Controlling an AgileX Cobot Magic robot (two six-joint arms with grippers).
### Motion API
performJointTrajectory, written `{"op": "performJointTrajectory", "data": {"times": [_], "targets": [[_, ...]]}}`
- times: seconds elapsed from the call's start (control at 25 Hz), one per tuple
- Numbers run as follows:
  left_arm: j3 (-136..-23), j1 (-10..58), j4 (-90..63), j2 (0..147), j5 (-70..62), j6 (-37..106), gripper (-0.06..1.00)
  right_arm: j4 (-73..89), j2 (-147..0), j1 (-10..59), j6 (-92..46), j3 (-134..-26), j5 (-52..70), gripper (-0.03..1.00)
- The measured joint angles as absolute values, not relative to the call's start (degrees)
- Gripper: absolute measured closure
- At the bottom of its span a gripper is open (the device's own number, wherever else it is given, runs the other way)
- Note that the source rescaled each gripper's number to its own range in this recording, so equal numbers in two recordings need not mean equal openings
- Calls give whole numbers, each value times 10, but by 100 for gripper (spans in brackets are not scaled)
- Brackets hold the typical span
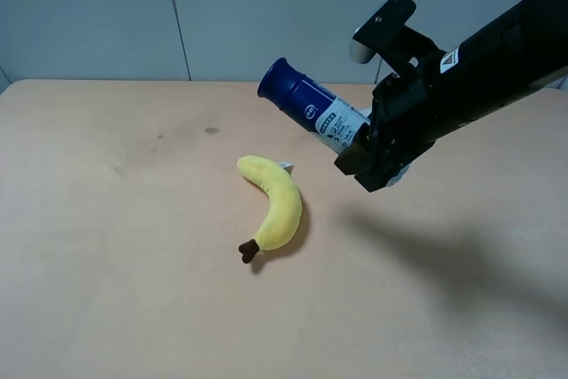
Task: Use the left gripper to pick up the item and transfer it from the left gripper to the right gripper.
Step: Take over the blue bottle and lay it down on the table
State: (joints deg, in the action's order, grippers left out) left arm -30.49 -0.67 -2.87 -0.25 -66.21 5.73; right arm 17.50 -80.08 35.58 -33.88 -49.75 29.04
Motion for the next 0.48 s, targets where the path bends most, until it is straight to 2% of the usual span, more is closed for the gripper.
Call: {"op": "performJointTrajectory", "data": {"times": [0.48], "targets": [[-284,-7,-66,-3,-614,60,-3,175,-801,356,-337,-498,290,89]]}}
